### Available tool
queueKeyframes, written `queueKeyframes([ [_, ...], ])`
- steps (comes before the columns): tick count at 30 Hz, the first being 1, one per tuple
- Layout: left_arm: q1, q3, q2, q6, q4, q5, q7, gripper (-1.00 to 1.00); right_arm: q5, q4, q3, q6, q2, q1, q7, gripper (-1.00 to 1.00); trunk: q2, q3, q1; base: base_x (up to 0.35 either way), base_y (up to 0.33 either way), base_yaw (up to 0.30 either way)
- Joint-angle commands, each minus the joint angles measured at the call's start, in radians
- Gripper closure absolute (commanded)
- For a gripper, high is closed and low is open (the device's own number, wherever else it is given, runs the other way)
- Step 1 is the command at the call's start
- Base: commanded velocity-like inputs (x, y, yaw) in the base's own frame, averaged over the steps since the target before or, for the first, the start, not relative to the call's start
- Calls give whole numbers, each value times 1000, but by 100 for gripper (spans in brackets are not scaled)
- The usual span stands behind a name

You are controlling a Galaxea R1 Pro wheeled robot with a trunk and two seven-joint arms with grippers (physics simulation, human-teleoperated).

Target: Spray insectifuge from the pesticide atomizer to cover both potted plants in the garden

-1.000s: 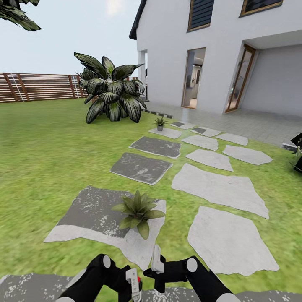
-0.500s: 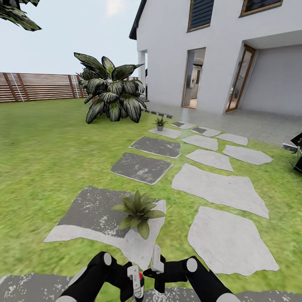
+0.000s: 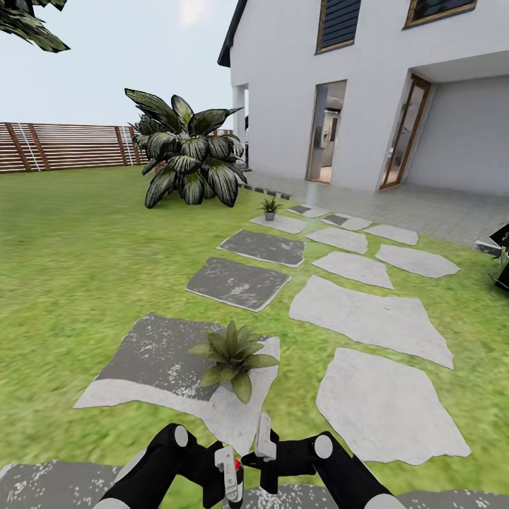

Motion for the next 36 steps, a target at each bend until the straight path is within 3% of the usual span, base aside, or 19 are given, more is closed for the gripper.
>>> queueKeyframes([
  [1,0,0,0,4,-2,2,-5,100,8,-1,-1,-5,0,0,0,100,0,-1,0,0,0,0],
  [6,1,0,0,0,-2,20,-6,100,8,-1,-1,-5,0,0,0,100,0,-1,0,0,0,0],
  [18,1,-2,1,0,3,20,-6,100,8,-1,-1,-5,0,0,0,100,0,-1,0,0,0,0],
  [22,2,-1,22,-2,11,10,-2,100,8,-1,-1,-5,0,0,0,100,0,-1,0,0,0,0],
  [24,2,-1,44,-1,12,9,0,100,8,-1,-1,-5,0,0,0,100,0,-1,0,0,0,0],
  [26,3,0,94,-1,12,8,1,100,8,-1,-1,-5,0,0,0,100,0,-1,0,0,0,0],
  [31,5,0,153,-1,14,8,3,100,9,-1,-1,-6,0,0,0,100,0,-1,0,0,0,0],
  [36,7,2,241,1,17,13,8,100,10,0,-1,-6,-1,0,0,100,0,-1,0,0,0,0],
])
